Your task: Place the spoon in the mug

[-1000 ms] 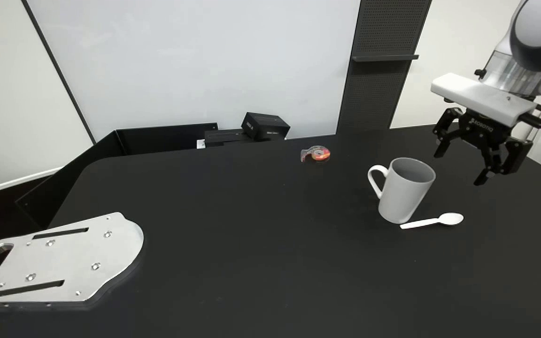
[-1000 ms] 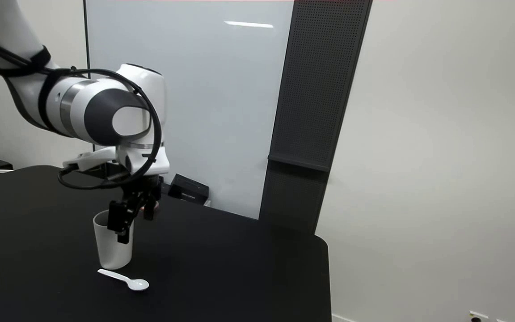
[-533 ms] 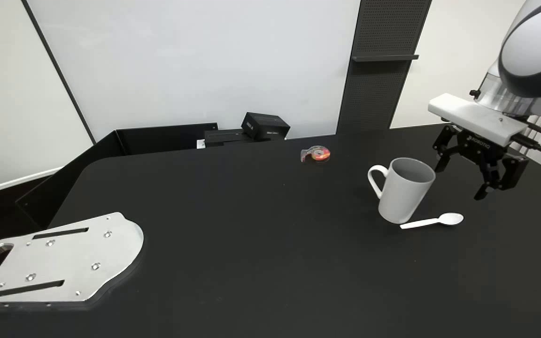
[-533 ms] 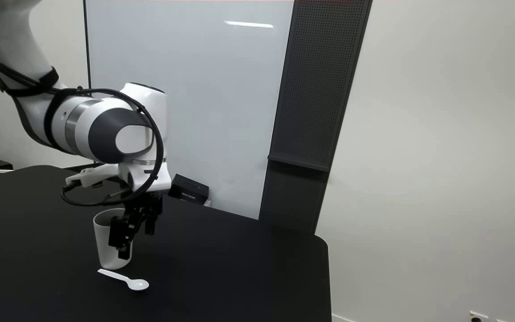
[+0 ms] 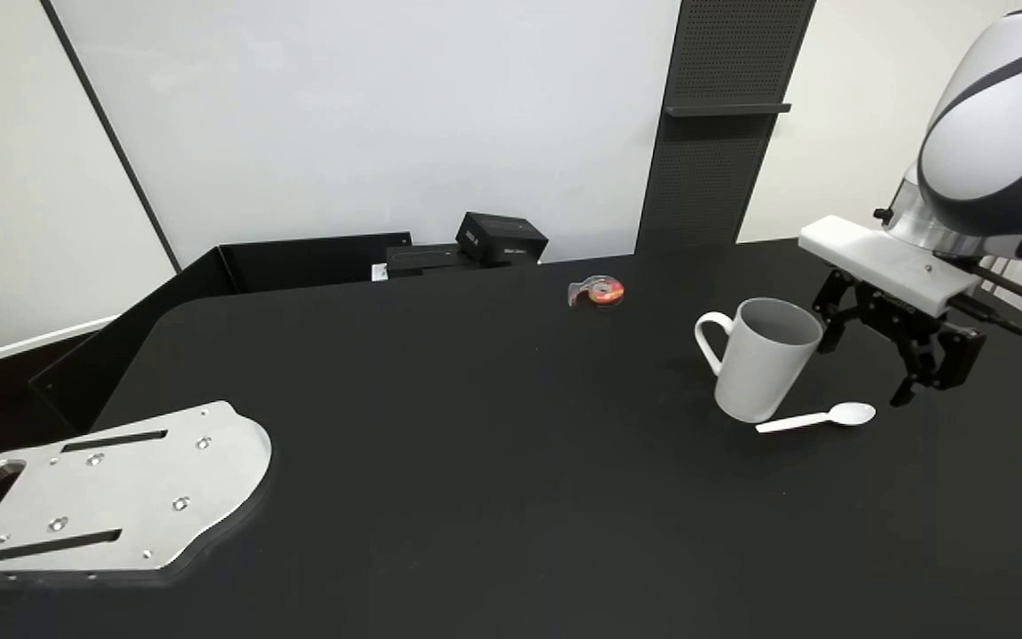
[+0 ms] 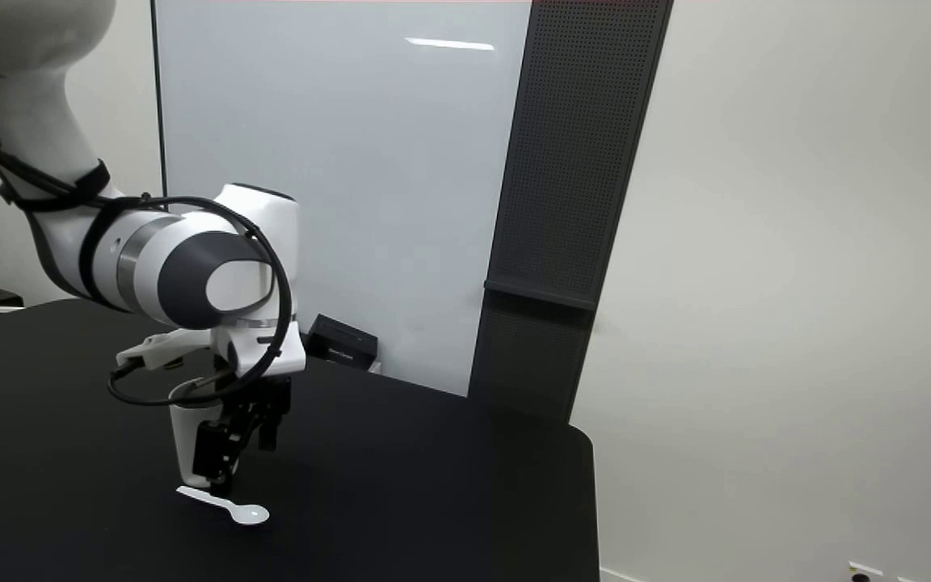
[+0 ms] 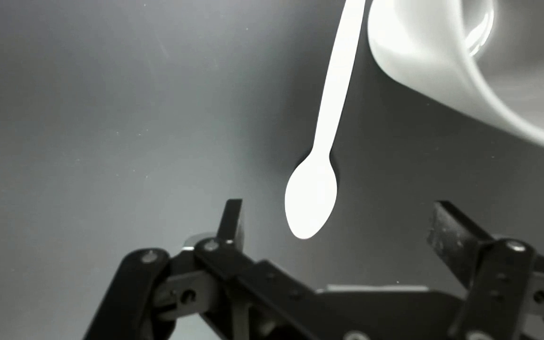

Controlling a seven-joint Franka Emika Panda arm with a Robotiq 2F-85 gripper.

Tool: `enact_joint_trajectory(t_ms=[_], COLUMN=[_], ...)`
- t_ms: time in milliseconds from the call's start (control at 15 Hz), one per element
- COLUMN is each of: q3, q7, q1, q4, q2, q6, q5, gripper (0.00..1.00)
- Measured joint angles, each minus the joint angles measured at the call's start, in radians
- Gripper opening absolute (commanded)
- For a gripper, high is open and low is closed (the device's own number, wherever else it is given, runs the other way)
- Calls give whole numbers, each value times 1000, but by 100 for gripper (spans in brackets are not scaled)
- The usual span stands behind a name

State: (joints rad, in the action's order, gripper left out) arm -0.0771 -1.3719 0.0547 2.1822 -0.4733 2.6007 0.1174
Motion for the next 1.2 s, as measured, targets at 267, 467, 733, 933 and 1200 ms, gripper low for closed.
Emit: enact_joint_trajectory(t_ms=[267,467,733,933,1200], q3=[-1,-1,-1,-2,-11], q7=[0,0,-1,-3,-6], q1=[8,16,29,44,66], q4=[2,5,7,9,10], q2=[-18,-34,-57,-78,-104], q6=[25,60,108,147,186], q5=[1,10,32,45,60], gripper=[100,100,100,100,100])
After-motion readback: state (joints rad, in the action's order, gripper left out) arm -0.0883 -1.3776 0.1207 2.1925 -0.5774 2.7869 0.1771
